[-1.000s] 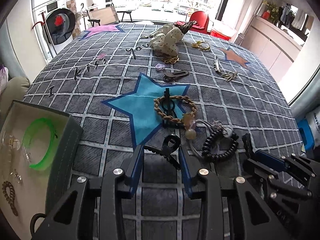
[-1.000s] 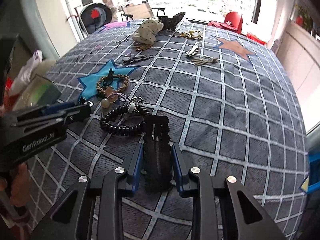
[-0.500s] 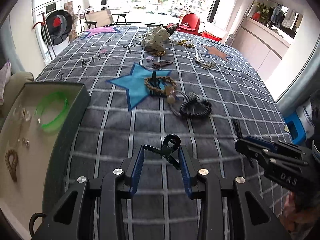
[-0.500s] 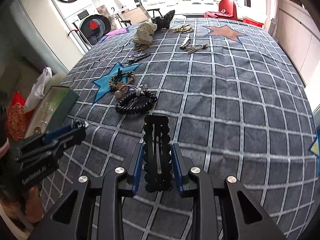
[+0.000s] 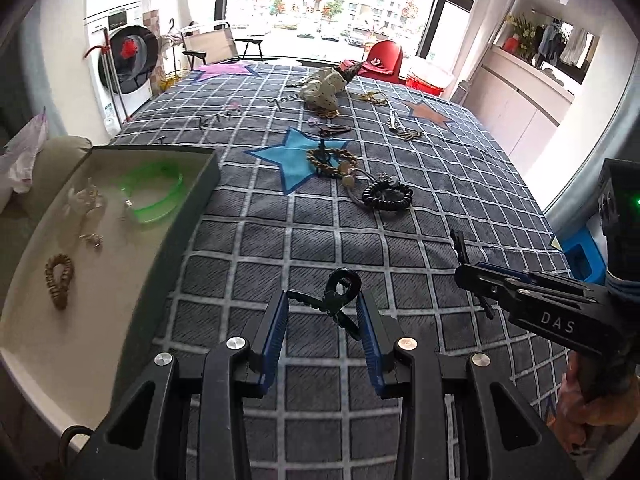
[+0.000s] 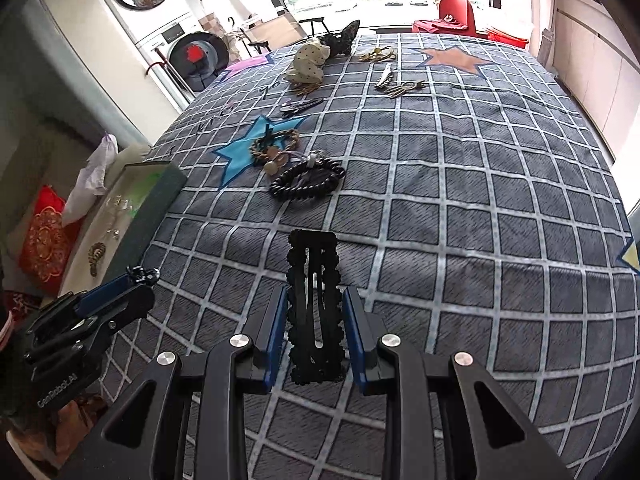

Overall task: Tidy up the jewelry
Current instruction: 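Carry the claw clip and barrette with both tools over the white box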

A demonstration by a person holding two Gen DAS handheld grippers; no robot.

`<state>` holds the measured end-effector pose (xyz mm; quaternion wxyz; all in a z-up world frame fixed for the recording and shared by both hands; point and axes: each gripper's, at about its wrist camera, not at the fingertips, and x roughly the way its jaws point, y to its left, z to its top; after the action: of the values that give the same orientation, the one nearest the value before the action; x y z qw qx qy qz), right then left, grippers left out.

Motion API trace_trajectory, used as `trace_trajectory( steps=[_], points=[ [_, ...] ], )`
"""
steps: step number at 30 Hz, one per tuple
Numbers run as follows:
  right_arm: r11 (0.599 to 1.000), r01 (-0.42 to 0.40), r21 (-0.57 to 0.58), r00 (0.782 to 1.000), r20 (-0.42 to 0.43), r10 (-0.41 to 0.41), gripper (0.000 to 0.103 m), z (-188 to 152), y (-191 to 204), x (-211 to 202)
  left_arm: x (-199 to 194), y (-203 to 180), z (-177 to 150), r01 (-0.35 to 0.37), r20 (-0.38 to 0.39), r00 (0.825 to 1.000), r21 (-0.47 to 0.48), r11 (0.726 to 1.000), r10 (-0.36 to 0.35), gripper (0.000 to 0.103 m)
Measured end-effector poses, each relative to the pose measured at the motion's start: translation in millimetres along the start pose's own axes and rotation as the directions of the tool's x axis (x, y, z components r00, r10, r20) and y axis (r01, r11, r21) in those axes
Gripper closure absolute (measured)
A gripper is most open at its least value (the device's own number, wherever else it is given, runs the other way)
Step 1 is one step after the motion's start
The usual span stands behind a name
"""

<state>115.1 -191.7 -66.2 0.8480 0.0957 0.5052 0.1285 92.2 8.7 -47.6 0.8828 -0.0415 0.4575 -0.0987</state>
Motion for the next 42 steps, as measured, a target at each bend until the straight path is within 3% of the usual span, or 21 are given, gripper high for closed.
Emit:
trace_trajectory(
  steps=[13, 25, 34, 42],
  points=[
    [0.998, -0.043, -0.049, 0.999, 0.001, 0.043, 0.072, -3, 46, -11, -42, 40, -21, -0.004, 0.059, 0.998, -0.056, 0.998, 0.008, 0.066],
    [0.975, -0.138, -0.174, 0.99, -0.008, 0.139, 0.072, 19, 137, -7, -86, 113, -23, -0.095, 0.142, 0.983, -0.129, 0.987, 0.113, 0.066],
    [0.936, -0.207, -0.285, 0.978, -0.084, 0.191, 0.072, 30, 220, 26, -85, 194, -34, -0.201, 0.119, 0.965, -0.248, 0.948, 0.235, 0.066],
    [0.906, -0.226, -0.358, 0.97, -0.172, 0.173, 0.072, 27, 278, 70, -60, 236, -39, -0.243, 0.062, 0.96, -0.302, 0.922, 0.273, 0.066]
  ],
)
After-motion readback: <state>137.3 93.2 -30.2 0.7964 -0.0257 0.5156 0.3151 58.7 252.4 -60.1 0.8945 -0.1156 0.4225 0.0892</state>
